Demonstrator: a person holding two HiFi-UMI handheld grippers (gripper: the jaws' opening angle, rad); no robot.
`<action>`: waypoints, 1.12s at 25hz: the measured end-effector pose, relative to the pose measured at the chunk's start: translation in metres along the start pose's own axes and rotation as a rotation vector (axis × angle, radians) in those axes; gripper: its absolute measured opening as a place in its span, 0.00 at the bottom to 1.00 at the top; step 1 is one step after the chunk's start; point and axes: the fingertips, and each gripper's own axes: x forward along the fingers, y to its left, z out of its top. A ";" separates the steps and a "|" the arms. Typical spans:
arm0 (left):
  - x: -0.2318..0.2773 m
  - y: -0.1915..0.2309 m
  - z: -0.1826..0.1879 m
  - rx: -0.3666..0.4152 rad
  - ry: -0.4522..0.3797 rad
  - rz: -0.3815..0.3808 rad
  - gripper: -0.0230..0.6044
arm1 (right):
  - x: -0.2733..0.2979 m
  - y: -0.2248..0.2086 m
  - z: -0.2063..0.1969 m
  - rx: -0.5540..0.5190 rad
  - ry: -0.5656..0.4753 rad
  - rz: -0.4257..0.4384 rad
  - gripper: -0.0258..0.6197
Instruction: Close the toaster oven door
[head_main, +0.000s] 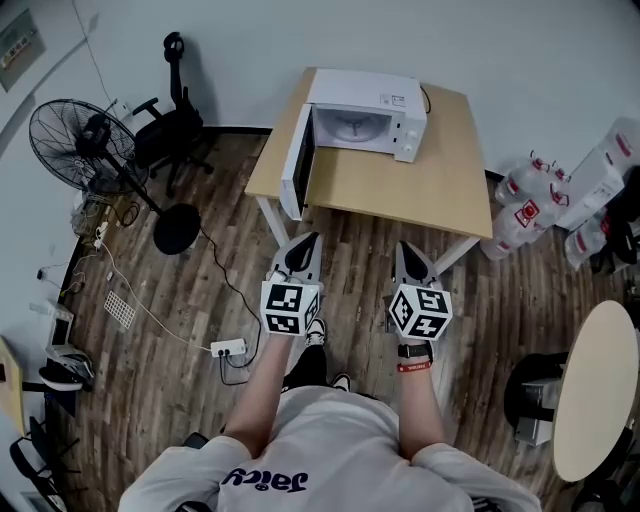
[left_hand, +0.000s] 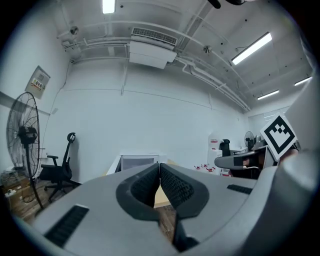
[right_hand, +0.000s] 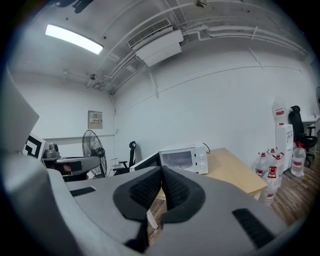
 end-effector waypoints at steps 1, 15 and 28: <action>0.009 0.006 0.001 0.002 -0.004 -0.003 0.07 | 0.011 0.001 0.002 -0.004 0.000 0.002 0.06; 0.140 0.108 0.052 0.030 -0.049 -0.072 0.07 | 0.185 0.032 0.065 -0.047 -0.030 0.045 0.06; 0.200 0.170 0.059 0.040 -0.045 -0.147 0.07 | 0.274 0.066 0.078 -0.076 -0.031 0.026 0.06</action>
